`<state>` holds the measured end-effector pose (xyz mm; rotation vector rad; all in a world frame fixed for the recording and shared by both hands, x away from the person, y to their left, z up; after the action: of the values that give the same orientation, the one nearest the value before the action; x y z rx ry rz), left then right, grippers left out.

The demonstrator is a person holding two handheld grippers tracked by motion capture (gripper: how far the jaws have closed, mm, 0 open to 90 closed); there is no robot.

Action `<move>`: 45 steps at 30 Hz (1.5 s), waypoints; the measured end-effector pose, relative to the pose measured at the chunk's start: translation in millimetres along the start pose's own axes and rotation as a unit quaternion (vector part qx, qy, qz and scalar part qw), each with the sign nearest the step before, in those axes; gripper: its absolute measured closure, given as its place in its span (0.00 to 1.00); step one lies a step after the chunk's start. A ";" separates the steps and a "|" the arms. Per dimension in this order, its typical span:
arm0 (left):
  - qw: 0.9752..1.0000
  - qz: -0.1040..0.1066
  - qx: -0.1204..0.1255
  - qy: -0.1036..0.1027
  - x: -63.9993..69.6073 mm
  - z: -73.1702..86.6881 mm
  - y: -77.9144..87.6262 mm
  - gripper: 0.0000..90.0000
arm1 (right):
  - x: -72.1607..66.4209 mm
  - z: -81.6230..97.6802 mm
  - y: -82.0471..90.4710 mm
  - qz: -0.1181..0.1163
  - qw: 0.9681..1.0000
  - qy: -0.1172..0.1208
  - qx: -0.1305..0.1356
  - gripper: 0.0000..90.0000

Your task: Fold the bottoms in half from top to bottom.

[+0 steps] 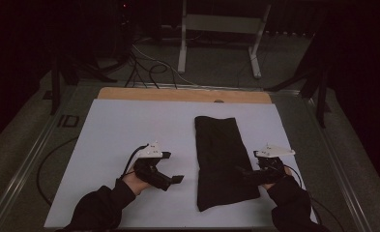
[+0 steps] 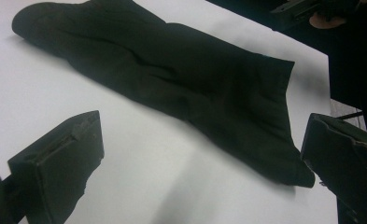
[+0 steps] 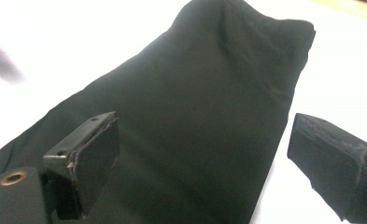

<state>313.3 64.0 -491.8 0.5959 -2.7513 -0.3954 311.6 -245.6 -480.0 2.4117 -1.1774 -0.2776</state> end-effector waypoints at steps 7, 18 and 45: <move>1.000 0.001 0.005 0.000 -1.4 -11.3 -1.8 0.00 | 0.3 -17.1 -5.1 -0.002 1.000 0.014 0.011 0.10; 1.000 -0.005 -0.001 -0.001 -8.7 -26.8 -9.5 0.00 | 15.1 -38.9 -9.4 0.016 0.999 0.023 0.027 0.10; 0.998 -0.048 -0.046 0.002 -45.4 -27.5 -49.1 0.00 | 52.2 -52.1 -51.2 0.043 0.999 0.012 0.021 0.11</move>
<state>379.7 35.3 -492.9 0.7058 -2.6904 -0.5378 398.4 -243.4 -457.4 2.3857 -1.2843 -0.1989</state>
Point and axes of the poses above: each handheld gripper's, and its own axes: y roughly backward along the jaws, z roughly out of its underside, x roughly to its right, the point moved 5 cm from there along -y, roughly forward along the jaws, and after that the axes turned 12 degrees about x, right-handed, at the moved point
